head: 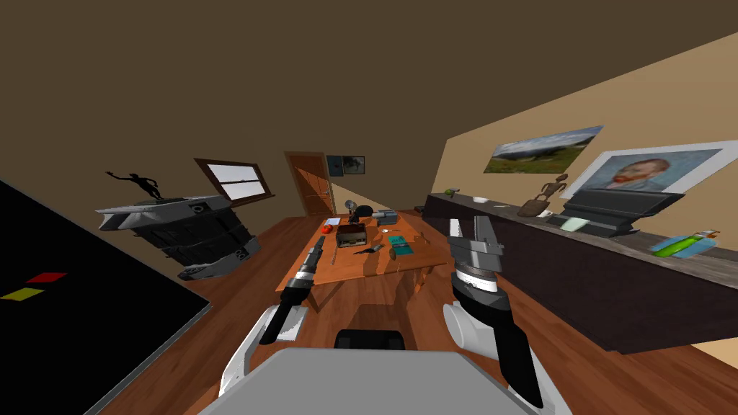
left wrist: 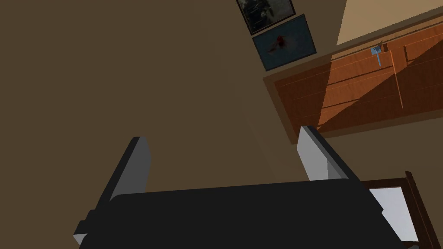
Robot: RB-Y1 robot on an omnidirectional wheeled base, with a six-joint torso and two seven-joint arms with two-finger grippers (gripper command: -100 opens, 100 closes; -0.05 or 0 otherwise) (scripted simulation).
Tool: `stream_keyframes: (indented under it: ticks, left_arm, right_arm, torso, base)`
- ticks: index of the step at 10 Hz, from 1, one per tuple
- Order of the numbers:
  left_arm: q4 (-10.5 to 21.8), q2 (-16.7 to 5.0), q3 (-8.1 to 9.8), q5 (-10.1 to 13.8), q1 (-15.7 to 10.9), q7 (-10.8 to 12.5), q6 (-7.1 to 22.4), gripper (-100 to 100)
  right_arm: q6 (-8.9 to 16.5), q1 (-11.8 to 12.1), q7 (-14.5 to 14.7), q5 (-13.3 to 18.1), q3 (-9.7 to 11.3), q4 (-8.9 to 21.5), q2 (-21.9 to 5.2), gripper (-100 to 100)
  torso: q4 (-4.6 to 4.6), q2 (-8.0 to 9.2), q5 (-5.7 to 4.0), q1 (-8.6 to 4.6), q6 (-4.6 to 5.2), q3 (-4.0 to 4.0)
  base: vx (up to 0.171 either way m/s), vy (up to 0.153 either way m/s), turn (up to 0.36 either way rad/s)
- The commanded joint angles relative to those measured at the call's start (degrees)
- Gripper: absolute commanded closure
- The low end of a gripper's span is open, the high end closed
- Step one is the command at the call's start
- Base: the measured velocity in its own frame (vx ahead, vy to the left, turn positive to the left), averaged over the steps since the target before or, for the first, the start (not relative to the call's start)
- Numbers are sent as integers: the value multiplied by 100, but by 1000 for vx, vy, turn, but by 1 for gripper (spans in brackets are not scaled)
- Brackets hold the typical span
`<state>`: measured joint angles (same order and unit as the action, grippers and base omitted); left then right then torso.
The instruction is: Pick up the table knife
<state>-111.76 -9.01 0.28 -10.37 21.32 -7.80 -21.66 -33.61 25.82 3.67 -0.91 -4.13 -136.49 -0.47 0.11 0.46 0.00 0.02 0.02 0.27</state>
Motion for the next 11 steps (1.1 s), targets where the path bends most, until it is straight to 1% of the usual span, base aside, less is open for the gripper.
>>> stream_keyframes:
  ticks: [1,2,4,5,6,7,8,9,10,11]
  left_arm:
    - [161,-112,61,-10,-45,29,138,-100]
    - [380,-208,99,-71,-133,16,298,-100]
    - [421,-208,99,-71,-133,16,298,-100]
    - [638,-303,135,-134,-227,3,460,-100]
    - [694,-303,135,-134,-227,3,460,-100]
    - [909,-398,169,-200,-328,-11,623,-100]
    - [980,-398,169,-200,-328,-11,623,-100]
    - [1148,-493,201,-267,-435,-27,786,-100]
    - [1277,-493,201,-267,-435,-27,786,-100]
    - [1472,-587,230,-336,-548,-43,947,-100]
  right_arm:
    - [0,0,0,0,0,0,0,0]
    - [0,1,0,0,0,0,0,0]
    - [0,1,0,0,-1,0,0,0]
    - [0,2,0,0,-1,0,0,0]
    - [0,1,0,0,0,0,0,0]
    - [0,2,0,0,-1,0,0,0]
    - [0,1,0,0,0,0,0,0]
    - [0,1,0,0,-1,0,0,0]
    - [0,1,0,0,0,0,0,0]
    - [0,1,0,0,-1,0,0,0]
  torso:
    - [0,0,0,0,0,0]
    - [0,-3,1,6,-3,-1]
    - [-2,-15,1,6,-2,-8]
    - [-6,-30,1,5,-4,-16]
    - [-6,-28,1,3,-1,-16]
    - [-6,-28,1,6,-4,-15]
    - [-4,-21,1,6,-2,-12]
    - [-4,-20,2,8,-4,-11]
    - [-3,-18,1,6,-2,-10]
    - [-4,-21,1,8,-4,-11]
  base:
    - [-108,1,-80]
    - [-101,0,-123]
    - [-51,-7,-46]
    - [-47,-11,-127]
    - [-53,-4,-92]
    - [-75,-6,-146]
    - [-73,1,-90]
    - [-80,-5,-134]
    - [-65,-4,-108]
    - [-74,-13,-187]
